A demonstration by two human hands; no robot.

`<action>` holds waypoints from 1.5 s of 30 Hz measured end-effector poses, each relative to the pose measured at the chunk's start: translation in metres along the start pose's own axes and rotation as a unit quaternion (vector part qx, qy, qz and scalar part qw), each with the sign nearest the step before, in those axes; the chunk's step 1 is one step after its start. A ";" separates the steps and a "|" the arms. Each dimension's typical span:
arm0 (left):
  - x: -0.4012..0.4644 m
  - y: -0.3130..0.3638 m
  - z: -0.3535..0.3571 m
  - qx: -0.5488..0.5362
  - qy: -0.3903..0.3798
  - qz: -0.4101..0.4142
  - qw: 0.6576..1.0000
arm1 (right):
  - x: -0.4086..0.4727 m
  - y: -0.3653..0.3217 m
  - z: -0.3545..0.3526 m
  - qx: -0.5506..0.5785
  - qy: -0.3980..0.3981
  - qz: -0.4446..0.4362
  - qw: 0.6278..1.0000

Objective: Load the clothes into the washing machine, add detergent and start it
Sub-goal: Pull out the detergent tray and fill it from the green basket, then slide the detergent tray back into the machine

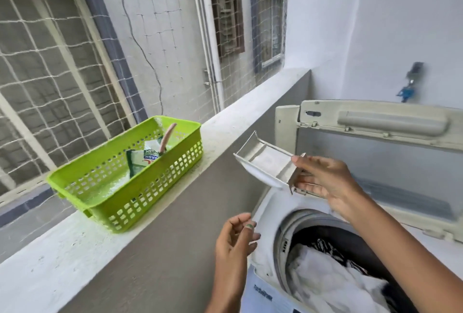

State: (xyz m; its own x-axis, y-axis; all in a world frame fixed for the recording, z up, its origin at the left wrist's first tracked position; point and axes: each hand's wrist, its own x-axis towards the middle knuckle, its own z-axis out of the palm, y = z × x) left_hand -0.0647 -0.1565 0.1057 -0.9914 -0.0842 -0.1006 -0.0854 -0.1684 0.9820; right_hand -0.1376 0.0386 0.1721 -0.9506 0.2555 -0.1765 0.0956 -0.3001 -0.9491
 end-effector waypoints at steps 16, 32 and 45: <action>0.017 -0.049 0.059 -0.114 -0.208 -0.277 0.931 | -0.093 0.067 -0.108 -0.020 0.103 0.056 0.993; 0.019 -0.138 0.129 -0.153 -0.135 -0.391 0.897 | -0.091 0.155 -0.162 0.062 0.246 0.107 0.961; 0.073 -0.192 0.172 -0.120 -0.135 -0.409 0.894 | -0.008 0.193 -0.203 0.127 0.305 0.141 0.933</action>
State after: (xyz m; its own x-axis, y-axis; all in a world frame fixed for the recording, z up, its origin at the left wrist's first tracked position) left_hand -0.1382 0.0385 -0.0623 -0.5972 0.3989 -0.6958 -0.8018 -0.2740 0.5311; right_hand -0.0518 0.1655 -0.0624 -0.5451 0.5864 -0.5992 0.1697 -0.6227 -0.7638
